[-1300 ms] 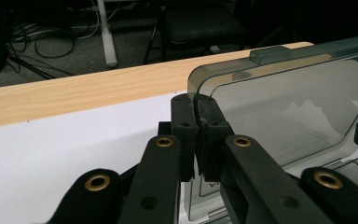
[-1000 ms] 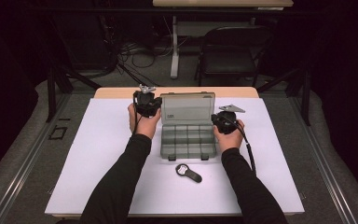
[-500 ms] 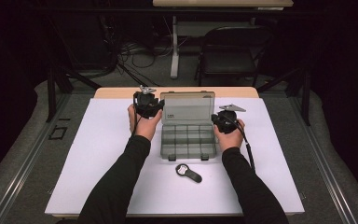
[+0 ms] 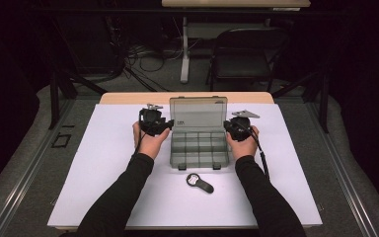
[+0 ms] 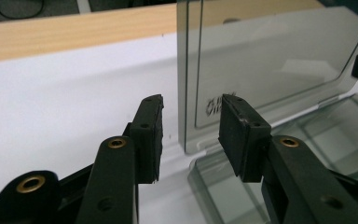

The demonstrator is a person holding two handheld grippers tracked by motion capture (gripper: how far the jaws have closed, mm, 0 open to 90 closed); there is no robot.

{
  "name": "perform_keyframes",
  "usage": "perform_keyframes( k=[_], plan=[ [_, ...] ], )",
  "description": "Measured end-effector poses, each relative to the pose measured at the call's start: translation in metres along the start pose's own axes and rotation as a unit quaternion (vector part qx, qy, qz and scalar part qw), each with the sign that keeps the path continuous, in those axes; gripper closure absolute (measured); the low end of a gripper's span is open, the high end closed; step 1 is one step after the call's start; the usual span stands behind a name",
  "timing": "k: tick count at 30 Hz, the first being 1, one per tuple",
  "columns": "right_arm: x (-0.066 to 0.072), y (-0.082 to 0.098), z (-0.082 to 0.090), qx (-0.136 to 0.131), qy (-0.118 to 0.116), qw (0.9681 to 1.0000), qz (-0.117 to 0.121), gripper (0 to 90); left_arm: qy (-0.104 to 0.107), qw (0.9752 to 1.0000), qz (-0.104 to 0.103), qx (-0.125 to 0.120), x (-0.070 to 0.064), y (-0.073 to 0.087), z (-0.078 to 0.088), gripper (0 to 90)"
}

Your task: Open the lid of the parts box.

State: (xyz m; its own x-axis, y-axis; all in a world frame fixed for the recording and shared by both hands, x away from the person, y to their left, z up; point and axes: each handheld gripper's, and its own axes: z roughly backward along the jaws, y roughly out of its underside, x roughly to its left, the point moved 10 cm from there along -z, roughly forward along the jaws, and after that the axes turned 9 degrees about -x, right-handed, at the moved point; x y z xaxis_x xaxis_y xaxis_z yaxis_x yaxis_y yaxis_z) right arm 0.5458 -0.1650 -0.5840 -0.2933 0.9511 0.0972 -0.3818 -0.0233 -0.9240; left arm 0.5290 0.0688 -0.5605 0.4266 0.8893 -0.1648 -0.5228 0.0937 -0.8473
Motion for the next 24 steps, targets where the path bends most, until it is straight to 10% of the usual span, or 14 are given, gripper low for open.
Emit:
perform_keyframes(
  k=[24],
  plan=[
    [0.0,0.0,-0.001,-0.002,-0.001,1.0,0.001,87.8,0.051,0.9966,-0.004,0.064,-0.021,0.06,0.023,52.4]
  ],
)
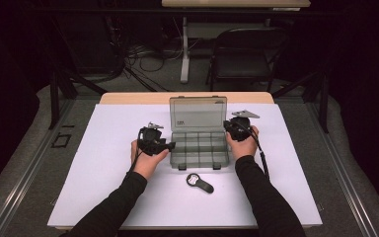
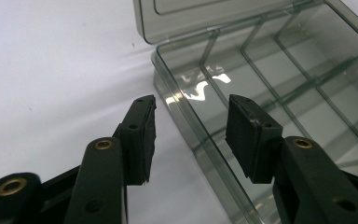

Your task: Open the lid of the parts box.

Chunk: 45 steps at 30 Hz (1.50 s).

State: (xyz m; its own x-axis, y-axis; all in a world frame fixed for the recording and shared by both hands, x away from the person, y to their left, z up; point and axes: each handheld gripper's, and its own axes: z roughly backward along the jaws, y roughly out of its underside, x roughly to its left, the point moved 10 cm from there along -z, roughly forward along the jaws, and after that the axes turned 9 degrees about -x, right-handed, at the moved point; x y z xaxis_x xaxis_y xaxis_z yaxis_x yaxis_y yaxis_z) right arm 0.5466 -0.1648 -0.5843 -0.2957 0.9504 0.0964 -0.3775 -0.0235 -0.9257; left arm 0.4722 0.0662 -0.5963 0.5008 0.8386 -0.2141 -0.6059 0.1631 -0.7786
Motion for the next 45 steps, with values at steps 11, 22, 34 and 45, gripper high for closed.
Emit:
perform_keyframes(
  k=[11,22,34,45],
  plan=[
    [0.0,0.0,0.0,-0.001,-0.001,1.0,0.002,87.8,-0.006,0.9999,0.004,0.015,-0.01,0.022,-0.007,48.6],
    [0.0,0.0,-0.001,0.0,-0.001,1.0,0.0,87.8,-0.016,0.9997,0.005,0.02,-0.012,0.031,-0.017,64.4],
    [-0.001,0.0,-0.003,0.004,0.003,1.0,-0.006,87.9,-0.051,0.9984,-0.007,0.026,-0.014,0.033,-0.018,67.7],
    [-0.001,-0.002,-0.004,0.022,0.006,0.9997,0.001,87.8,-0.059,0.998,-0.014,0.019,-0.015,0.034,-0.018,68.1]
  ],
)
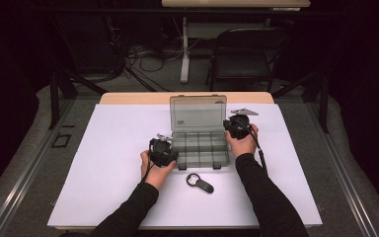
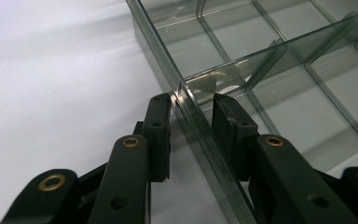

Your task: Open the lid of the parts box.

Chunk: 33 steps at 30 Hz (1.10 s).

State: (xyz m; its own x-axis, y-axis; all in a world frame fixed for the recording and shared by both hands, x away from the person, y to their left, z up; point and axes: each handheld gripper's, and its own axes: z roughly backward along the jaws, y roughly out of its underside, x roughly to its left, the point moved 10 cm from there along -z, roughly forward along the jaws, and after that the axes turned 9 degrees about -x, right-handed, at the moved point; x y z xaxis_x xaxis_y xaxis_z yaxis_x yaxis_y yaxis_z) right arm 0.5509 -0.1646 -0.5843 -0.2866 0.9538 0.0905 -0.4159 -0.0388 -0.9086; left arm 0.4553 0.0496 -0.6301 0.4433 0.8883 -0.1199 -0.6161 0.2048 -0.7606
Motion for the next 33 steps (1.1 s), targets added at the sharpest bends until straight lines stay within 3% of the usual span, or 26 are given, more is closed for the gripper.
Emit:
perform_keyframes(
  k=[9,20,24,30,33],
  plan=[
    [-0.001,-0.002,-0.002,0.047,0.002,0.9988,-0.016,87.9,-0.001,1.0,0.0,-0.005,0.0,0.0,0.0,69.2],
    [-0.004,-0.004,-0.007,0.107,0.0,0.9933,-0.044,88.0,-0.003,1.0,0.002,-0.006,0.001,0.0,0.0,70.4],
    [-0.004,-0.004,-0.01,0.116,0.002,0.9923,-0.044,88.2,-0.002,1.0,0.005,-0.008,0.001,0.0,0.0,70.5],
    [-0.007,-0.001,-0.016,0.123,-0.001,0.99,-0.068,89.5,-0.003,0.9999,0.005,-0.008,0.001,0.0,0.0,70.8],
    [-0.007,0.004,-0.02,0.128,0.002,0.9897,-0.063,89.8,-0.005,0.9999,0.006,-0.01,0.0,0.0,0.0,70.9]
  ],
)
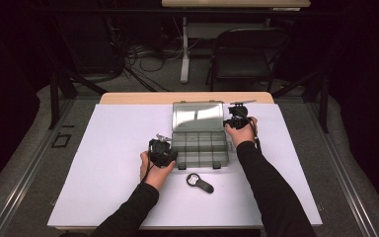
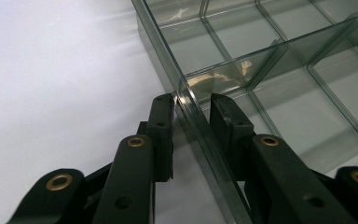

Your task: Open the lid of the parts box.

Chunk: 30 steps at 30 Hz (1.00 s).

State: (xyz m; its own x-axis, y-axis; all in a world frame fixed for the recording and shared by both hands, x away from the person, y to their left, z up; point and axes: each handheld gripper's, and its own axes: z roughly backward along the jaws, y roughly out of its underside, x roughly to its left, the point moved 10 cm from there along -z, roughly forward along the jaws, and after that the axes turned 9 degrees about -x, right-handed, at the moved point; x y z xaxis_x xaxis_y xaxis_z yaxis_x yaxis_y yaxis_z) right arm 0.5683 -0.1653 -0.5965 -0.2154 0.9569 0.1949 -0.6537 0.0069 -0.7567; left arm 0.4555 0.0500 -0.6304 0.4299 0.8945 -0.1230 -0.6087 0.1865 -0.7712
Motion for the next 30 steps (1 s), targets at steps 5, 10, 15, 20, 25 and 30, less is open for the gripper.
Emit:
perform_keyframes(
  k=[5,10,15,20,25,30],
  plan=[
    [-0.001,0.003,-0.003,0.005,0.003,1.0,0.004,90.0,0.001,1.0,0.0,-0.001,0.0,0.0,0.0,71.2],
    [-0.001,0.003,-0.003,0.005,0.001,1.0,0.001,90.0,-0.002,1.0,0.001,-0.003,0.0,0.0,0.0,71.3],
    [-0.001,0.003,-0.003,0.004,0.001,1.0,-0.002,90.0,-0.001,1.0,0.003,-0.002,0.0,0.0,0.0,71.3],
    [-0.001,0.003,-0.004,0.001,0.005,1.0,0.001,90.0,0.0,1.0,0.007,-0.003,0.001,0.0,0.0,71.4],
    [0.0,0.003,-0.003,-0.002,0.01,0.9998,0.017,89.4,0.023,0.9991,0.035,-0.003,0.003,-0.003,0.002,63.9],
    [0.003,-0.002,0.002,-0.023,0.001,0.9995,0.023,81.3,0.038,0.9984,0.041,-0.007,0.007,-0.01,0.014,56.8]
  ],
)
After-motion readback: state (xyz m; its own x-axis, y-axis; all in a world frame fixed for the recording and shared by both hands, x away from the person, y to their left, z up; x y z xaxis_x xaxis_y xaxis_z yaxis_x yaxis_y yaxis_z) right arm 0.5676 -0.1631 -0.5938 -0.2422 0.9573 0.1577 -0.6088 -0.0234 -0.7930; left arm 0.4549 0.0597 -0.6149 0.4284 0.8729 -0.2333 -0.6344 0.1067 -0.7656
